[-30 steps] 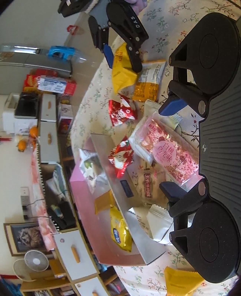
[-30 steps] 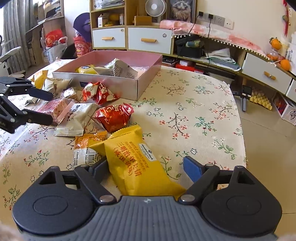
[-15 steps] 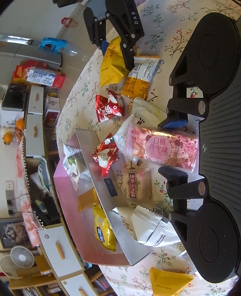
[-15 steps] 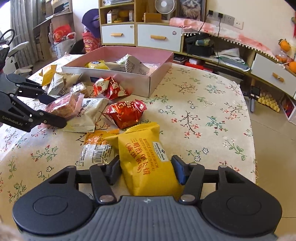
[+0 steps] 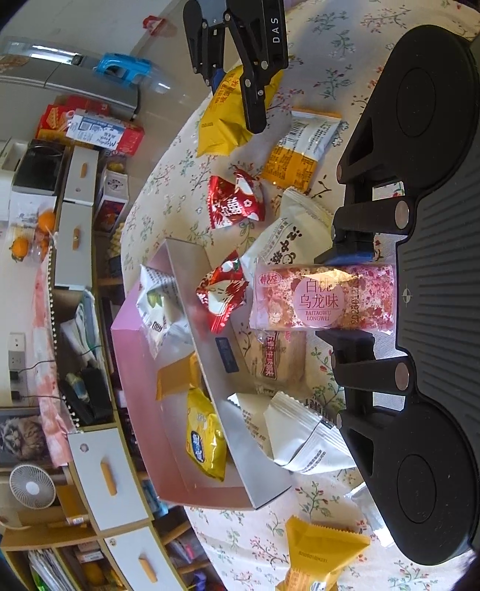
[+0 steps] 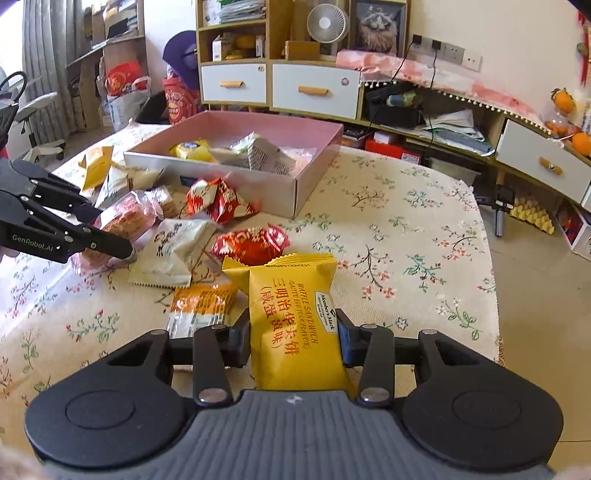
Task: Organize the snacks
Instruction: 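Carry the pink pastry pack with the left tool while the right tool carries the yellow pack over the box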
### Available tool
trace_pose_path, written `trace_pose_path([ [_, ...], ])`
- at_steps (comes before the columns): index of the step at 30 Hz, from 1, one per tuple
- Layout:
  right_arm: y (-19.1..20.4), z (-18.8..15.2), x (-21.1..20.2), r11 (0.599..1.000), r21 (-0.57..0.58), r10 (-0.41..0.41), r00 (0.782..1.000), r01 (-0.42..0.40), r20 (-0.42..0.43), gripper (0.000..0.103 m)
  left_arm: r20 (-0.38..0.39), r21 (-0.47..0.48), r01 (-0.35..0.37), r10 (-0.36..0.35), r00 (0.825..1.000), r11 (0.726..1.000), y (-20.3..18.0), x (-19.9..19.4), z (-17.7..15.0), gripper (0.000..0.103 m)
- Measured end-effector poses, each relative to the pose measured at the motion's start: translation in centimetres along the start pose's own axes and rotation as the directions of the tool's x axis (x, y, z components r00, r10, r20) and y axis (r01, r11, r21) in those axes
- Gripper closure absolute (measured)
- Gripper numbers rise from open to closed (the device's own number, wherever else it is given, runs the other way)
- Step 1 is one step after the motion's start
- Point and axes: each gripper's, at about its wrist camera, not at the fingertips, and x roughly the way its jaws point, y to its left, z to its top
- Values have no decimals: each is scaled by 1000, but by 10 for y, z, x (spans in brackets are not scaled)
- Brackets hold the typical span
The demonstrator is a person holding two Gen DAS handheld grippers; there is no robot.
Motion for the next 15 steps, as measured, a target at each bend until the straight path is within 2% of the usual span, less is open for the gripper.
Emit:
trace_pose_path([
  [15,15,34,3,998,66,10,996,-16,86,64,39,-122,-18,23,999,992,16,-15,20,73],
])
